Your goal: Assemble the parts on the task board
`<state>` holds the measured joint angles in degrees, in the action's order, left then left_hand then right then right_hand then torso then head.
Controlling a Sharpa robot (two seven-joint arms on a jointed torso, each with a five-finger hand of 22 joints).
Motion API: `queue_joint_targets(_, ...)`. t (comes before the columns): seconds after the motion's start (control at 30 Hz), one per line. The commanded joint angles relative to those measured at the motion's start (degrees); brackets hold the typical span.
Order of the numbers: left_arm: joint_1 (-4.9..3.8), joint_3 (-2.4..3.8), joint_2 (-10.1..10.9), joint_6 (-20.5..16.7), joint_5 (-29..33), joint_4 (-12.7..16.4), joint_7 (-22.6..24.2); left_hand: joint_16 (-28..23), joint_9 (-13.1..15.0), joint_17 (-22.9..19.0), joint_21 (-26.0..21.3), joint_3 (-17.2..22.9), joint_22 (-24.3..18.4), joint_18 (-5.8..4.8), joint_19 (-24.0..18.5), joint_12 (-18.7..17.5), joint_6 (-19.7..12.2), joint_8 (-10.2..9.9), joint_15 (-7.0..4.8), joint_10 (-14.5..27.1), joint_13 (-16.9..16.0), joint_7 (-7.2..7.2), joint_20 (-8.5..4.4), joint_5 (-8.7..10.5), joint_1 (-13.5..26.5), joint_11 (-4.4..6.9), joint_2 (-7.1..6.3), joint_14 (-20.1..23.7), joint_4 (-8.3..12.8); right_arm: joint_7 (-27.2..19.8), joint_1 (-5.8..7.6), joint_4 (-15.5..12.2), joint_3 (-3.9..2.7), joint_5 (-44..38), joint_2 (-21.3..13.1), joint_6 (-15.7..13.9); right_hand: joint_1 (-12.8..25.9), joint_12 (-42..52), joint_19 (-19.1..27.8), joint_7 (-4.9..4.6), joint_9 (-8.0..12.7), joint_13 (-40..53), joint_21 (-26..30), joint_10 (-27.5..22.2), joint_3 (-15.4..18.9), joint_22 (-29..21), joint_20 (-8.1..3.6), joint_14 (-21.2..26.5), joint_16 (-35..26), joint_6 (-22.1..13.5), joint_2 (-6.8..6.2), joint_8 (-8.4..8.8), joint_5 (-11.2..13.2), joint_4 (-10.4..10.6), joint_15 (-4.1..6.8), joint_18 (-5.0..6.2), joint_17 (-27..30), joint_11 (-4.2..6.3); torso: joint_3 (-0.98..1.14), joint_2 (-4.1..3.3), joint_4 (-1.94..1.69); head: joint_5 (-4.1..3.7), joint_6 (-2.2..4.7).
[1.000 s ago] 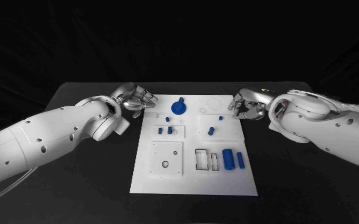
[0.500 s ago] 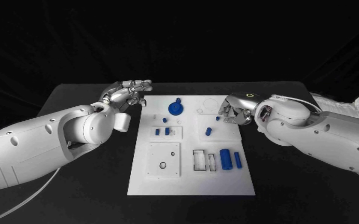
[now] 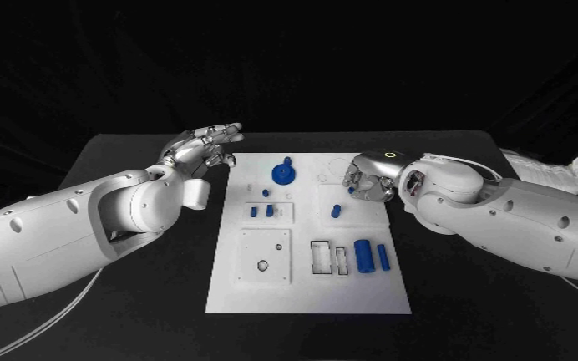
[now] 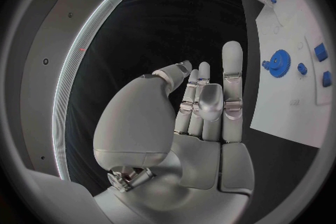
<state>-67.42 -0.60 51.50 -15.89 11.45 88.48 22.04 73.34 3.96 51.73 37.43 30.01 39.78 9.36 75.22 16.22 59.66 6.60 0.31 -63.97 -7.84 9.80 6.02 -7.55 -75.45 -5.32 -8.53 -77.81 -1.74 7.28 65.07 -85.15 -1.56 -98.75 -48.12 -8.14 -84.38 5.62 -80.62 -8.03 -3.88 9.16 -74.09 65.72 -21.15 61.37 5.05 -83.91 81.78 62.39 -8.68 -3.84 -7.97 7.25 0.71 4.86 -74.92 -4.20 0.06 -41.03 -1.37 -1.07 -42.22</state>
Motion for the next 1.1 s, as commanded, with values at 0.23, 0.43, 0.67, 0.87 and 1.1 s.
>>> queue_joint_targets(0.23, 0.0, 0.01, 0.2, 1.2, 1.3, 0.5, 1.0, -0.3, 0.0, -0.3, -0.3, -0.4, -0.1, 1.07, -0.5, 0.7, -0.5, 0.4, 0.03, 0.7, -0.1, -0.03, -0.16, -0.42, 0.2, 0.05, 0.32, 0.6, 0.4, 1.4, -0.15, 0.4, 0.13, -2.3, 0.7, 5.2, 1.0, 0.0, -0.2, 0.15, -0.2, -1.0, 0.2, 1.7, -1.7, 0.0, 0.45, -3.7, -0.2, 1.2, 0.42, -0.31, 0.8, -0.4, -0.26, 0.57, -2.7, -0.03, 0.11, 0.03, 0.05, -0.02, -0.2)
queue_joint_targets(0.43, -0.01, -0.01, 0.4, 1.2, 1.3, 0.5, 0.9, -0.3, 0.0, -0.4, -0.4, -0.4, -0.2, 1.07, -0.5, 1.0, -0.6, 0.5, 0.03, 0.9, -0.2, 0.0, -0.16, -0.44, 0.0, 0.04, 0.36, 0.6, 0.6, 2.6, -0.22, 0.2, 0.17, -4.6, 0.9, 6.7, 0.8, 0.7, -0.3, 1.02, -0.7, -1.4, 0.0, 4.4, -3.0, 0.3, -0.15, -3.7, 0.0, 3.9, 1.38, -1.22, 2.0, -1.5, 0.49, 0.55, -3.0, 0.86, 0.11, 0.0, 0.11, -0.07, -0.37)
queue_joint_targets(0.67, -0.01, -0.03, 0.4, 1.0, 1.2, 0.6, 0.8, -0.3, 0.0, -0.6, -0.5, -0.5, -0.2, 1.07, -0.5, 1.3, -0.7, 0.6, 0.04, 1.1, -0.3, 0.04, -0.16, -0.45, -0.3, 0.01, 0.38, 0.7, 0.9, 4.3, -0.39, -0.3, 0.18, -8.8, 1.1, 6.2, -0.3, 0.8, -0.8, 1.55, -1.4, -1.6, -0.7, 6.9, -5.6, 1.4, -0.79, -3.9, 0.6, 6.2, 3.18, -1.99, 4.4, -3.7, 1.14, 0.34, -3.8, 1.57, 0.13, 0.03, 0.01, -0.43, -0.56)
queue_joint_targets(0.87, -0.01, -0.04, 0.5, 0.9, 1.2, 0.5, 0.8, -0.4, 0.0, -0.7, -0.5, -0.5, -0.3, 1.06, -0.5, 1.6, -0.8, 0.6, 0.05, 1.3, -0.4, 0.07, -0.16, -0.47, -0.5, 0.0, 0.39, 0.7, 1.1, 5.2, -0.65, -1.1, 0.18, -11.3, 1.1, 4.3, -0.1, 0.3, -1.0, 1.69, -1.7, -1.7, -0.9, 7.9, -6.9, 1.8, -1.13, -4.0, 0.8, 6.7, 3.34, -1.95, 4.5, -4.9, 1.4, 0.27, -4.0, 1.79, 0.15, 0.05, 0.04, -0.66, -0.63)
queue_joint_targets(1.1, -0.01, -0.06, 0.5, 0.9, 1.1, 0.5, 0.7, -0.4, 0.0, -0.9, -0.6, -0.5, -0.3, 1.06, -0.5, 1.8, -0.9, 0.6, 0.07, 1.6, -0.4, 0.12, -0.16, -0.47, -0.6, -0.05, 0.4, 0.8, 1.3, 5.4, -0.9, -2.3, 0.16, -12.0, 0.9, 0.2, 0.3, -0.1, -1.0, 1.54, -1.8, -1.8, -0.9, 8.1, -7.7, 1.8, -1.17, -4.0, 0.8, 6.7, 3.16, -1.76, 4.5, -5.5, 1.33, 0.25, -4.0, 1.69, 0.14, 0.06, 0.07, -0.6, -0.58)
